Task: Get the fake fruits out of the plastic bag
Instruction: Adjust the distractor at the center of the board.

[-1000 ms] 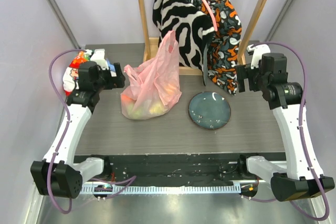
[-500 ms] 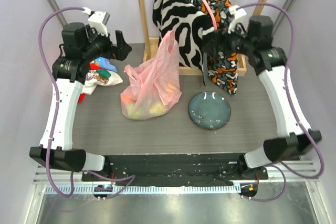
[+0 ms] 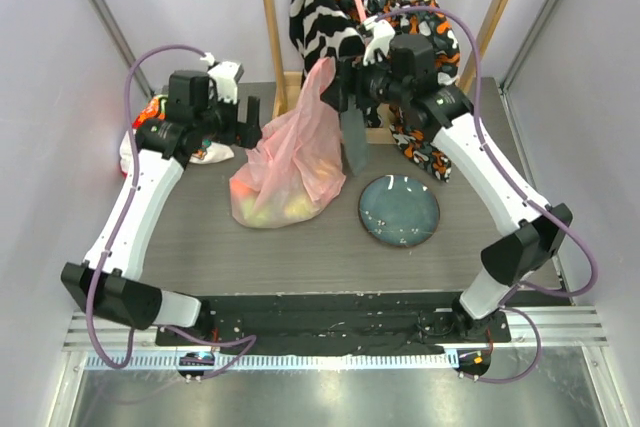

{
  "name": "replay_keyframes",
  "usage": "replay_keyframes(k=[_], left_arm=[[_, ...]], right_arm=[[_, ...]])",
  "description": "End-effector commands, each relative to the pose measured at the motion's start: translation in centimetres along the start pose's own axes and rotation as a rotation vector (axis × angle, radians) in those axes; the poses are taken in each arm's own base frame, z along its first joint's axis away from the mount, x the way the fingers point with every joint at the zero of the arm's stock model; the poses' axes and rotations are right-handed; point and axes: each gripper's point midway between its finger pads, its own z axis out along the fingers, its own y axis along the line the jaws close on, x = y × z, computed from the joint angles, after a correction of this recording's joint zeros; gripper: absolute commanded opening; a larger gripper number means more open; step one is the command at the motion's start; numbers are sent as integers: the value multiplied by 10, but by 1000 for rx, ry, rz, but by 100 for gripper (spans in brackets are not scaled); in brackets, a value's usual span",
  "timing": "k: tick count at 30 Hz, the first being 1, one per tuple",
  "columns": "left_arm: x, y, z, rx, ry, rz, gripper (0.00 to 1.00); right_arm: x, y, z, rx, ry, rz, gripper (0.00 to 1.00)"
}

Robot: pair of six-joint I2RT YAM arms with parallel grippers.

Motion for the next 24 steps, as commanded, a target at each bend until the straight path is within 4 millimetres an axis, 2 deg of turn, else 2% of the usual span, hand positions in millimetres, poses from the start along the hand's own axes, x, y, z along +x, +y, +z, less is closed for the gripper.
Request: replay_keyframes(k=[1, 2, 3, 4, 5, 7, 9, 10, 11, 12, 14, 15, 17, 18, 19, 20, 21, 22, 24], left_arm=[[-9, 9, -40, -84, -87, -43, 95], [-7, 9, -40, -86, -82, -56, 96], [-3, 10, -41, -94, -72, -63, 96], [0, 11, -41, -103, -66, -71, 96], [4, 13, -41, -111, -60, -92, 96], [9, 13, -39, -103, -53, -106, 96], [19, 12, -34, -96, -29, -123, 96], [22, 12, -32, -93, -20, -133, 95], [28, 12, -29, -90, -4, -145, 95], [31, 13, -28, -92, 2, -174, 94], [37, 13, -25, -85, 12, -197, 93], [42, 12, -22, -77, 26, -206, 92], [45, 11, -20, -68, 34, -208, 89], [44, 10, -21, -62, 30, -207, 89], [44, 7, -20, -48, 29, -208, 89], [44, 6, -20, -35, 29, -211, 89], [41, 3, -21, -23, 14, -210, 89], [43, 2, -21, -15, 15, -219, 89], [42, 1, -22, -4, 2, -223, 87]], right_arm=[[-59, 7, -61, 140, -248, -50, 80], [-67, 11, -71, 150, -280, -86, 81], [-75, 6, -81, 189, -306, -144, 82], [-89, 12, -95, 187, -348, -171, 84], [-101, 19, -113, 181, -384, -205, 84], [-117, 45, -134, 84, -431, -268, 84], [-120, 64, -147, 2, -437, -289, 84], [-115, 79, -148, -72, -413, -304, 82], [-110, 83, -144, -93, -395, -305, 82], [-104, 84, -138, -100, -378, -302, 82], [-92, 73, -116, -63, -354, -259, 82], [-86, 62, -94, -34, -328, -242, 82], [-98, 46, -73, 37, -370, -225, 76], [-90, 32, -42, 70, -348, -218, 72], [-104, 27, -33, 90, -412, -220, 62], [-109, 8, -19, 174, -443, -205, 56], [-111, 0, -7, 201, -465, -198, 47], [-110, -15, 23, 230, -480, -192, 34], [-119, -26, 46, 257, -522, -202, 25]])
